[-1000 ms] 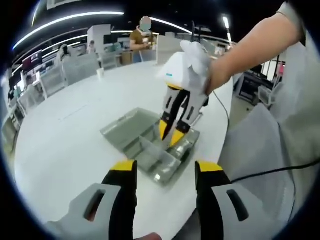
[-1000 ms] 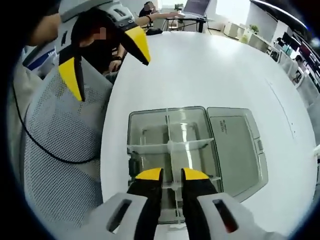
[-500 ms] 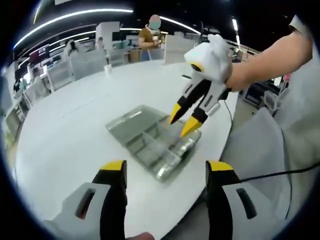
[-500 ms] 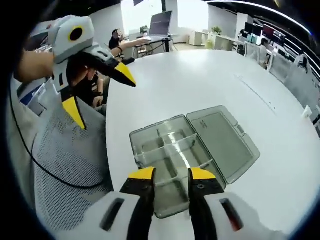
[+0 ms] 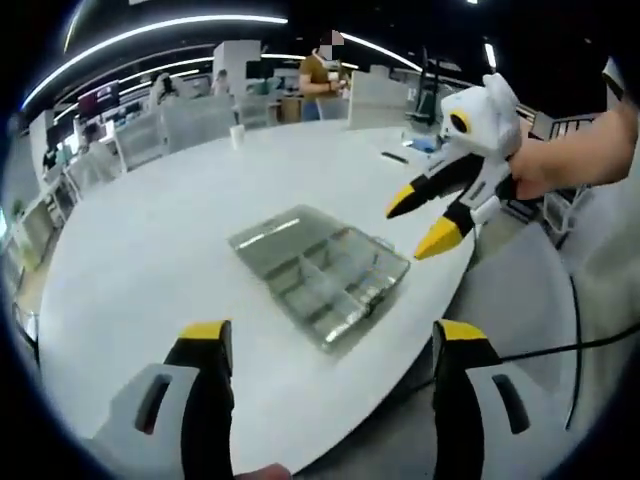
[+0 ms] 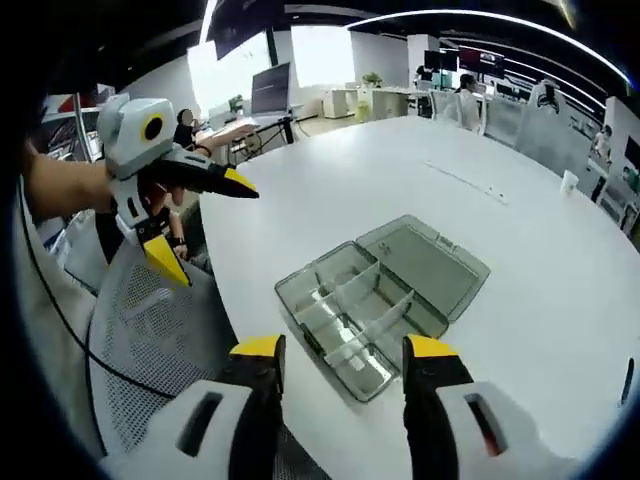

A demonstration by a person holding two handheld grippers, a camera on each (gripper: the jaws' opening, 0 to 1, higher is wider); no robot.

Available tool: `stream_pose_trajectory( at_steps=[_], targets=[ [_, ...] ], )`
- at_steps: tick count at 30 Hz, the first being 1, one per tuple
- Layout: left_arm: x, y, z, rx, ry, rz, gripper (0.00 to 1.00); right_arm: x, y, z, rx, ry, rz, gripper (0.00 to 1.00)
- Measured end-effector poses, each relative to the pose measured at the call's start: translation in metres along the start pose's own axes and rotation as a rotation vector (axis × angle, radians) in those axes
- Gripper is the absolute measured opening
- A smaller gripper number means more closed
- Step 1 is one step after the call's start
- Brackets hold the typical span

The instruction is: Insert the divider into the dual guide fixture by aligning both edges with the guide slots and pushing it downward to the bottom, including one-sided entry, uneven engagement, binding, and posture correction.

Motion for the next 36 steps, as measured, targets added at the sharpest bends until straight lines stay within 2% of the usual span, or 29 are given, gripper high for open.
stream_pose_trajectory(
  at_steps=[1, 4, 7, 8, 10, 16, 18, 27, 36],
  targets=[
    [0.002, -0.002, 0.000, 0.010, 0.009, 0.001, 0.86, 0.005, -0.003, 0.007, -0.009, -0.014, -0.003, 0.51],
    [0.005, -0.005, 0.000, 0.025, 0.029, 0.002, 0.91, 0.014, -0.008, 0.008, -0.059, -0.053, -0.025, 0.57],
    [0.010, -0.007, 0.000, 0.037, 0.050, 0.006, 0.95, 0.024, -0.012, 0.009, -0.074, -0.089, -0.045, 0.63],
    [0.013, -0.008, -0.001, 0.044, 0.061, 0.007, 0.96, 0.028, -0.013, 0.010, -0.108, -0.103, -0.068, 0.64],
    [0.016, -0.009, -0.002, 0.052, 0.072, 0.008, 0.99, 0.034, -0.018, 0.009, -0.122, -0.123, -0.065, 0.68],
    [0.025, -0.016, -0.001, 0.091, 0.122, 0.016, 0.99, 0.050, -0.025, 0.012, -0.180, -0.178, -0.109, 0.76],
    [0.028, -0.017, -0.002, 0.099, 0.134, 0.016, 0.99, 0.053, -0.030, 0.014, -0.188, -0.184, -0.104, 0.80],
    [0.040, -0.012, 0.005, 0.113, 0.212, 0.003, 0.99, 0.064, -0.047, 0.013, -0.259, -0.219, -0.125, 0.85],
    [0.053, -0.015, 0.011, 0.145, 0.241, -0.002, 0.99, 0.069, -0.043, 0.012, -0.267, -0.245, -0.148, 0.86]
  ],
)
Point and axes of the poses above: the point that each gripper's makers call its tool centre point, and the gripper's own axes: x roughly backward along the fingers, z roughly to its left, y roughly out of its top, the point moved 1 cm from there along x, roughly backward along the fingers, and after that the axes turned 6 degrees about y, right-handed, at the moved point
